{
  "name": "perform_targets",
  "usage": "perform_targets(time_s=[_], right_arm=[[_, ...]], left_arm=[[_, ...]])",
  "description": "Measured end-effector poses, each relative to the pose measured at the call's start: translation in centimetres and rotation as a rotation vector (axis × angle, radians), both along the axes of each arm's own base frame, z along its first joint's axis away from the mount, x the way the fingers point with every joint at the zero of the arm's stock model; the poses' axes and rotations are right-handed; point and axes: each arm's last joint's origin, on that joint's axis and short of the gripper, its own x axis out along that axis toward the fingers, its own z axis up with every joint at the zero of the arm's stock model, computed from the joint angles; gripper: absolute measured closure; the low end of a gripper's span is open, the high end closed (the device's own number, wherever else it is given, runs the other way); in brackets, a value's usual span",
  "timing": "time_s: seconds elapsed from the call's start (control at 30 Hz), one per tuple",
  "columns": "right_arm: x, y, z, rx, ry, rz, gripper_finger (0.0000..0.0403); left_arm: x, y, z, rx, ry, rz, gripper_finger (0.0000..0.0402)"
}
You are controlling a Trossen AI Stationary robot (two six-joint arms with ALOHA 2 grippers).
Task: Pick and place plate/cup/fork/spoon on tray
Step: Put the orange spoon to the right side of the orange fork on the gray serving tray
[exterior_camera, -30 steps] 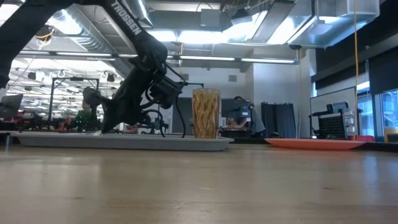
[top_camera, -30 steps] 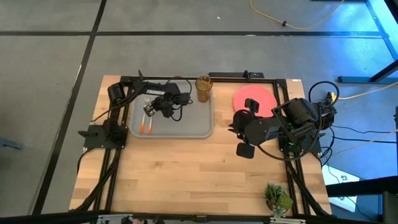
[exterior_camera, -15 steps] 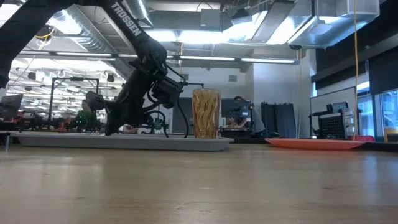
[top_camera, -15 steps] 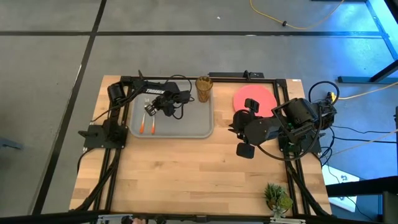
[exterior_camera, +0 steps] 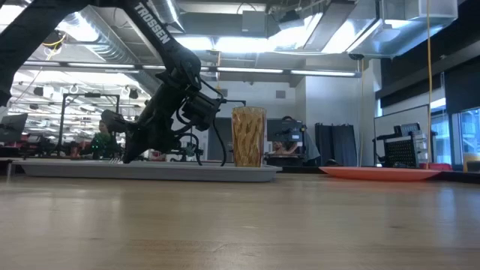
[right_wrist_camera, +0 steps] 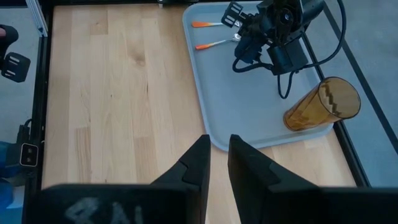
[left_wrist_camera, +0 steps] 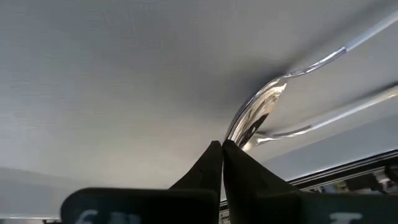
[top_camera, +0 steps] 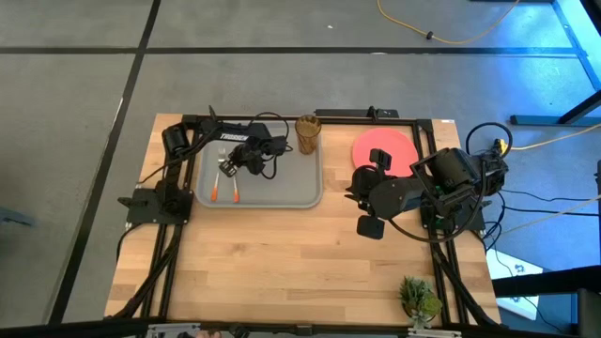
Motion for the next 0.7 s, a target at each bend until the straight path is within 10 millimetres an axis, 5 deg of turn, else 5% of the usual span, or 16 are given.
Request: perform_targets(time_s=[0.43, 0.7], right_arm=[[0.0, 0.0, 0.0, 0.000, 0.000, 0.000, 0.0344], [0.0, 0.0, 0.0, 0.002, -0.003, 0.000, 0.0344]], left_arm=[[-0.1, 0.3, 0.1, 0.078, 0.013, 0.020, 0.0364], [-0.2, -0.2, 2.7, 0.165, -0.037, -0.010, 0.0364]])
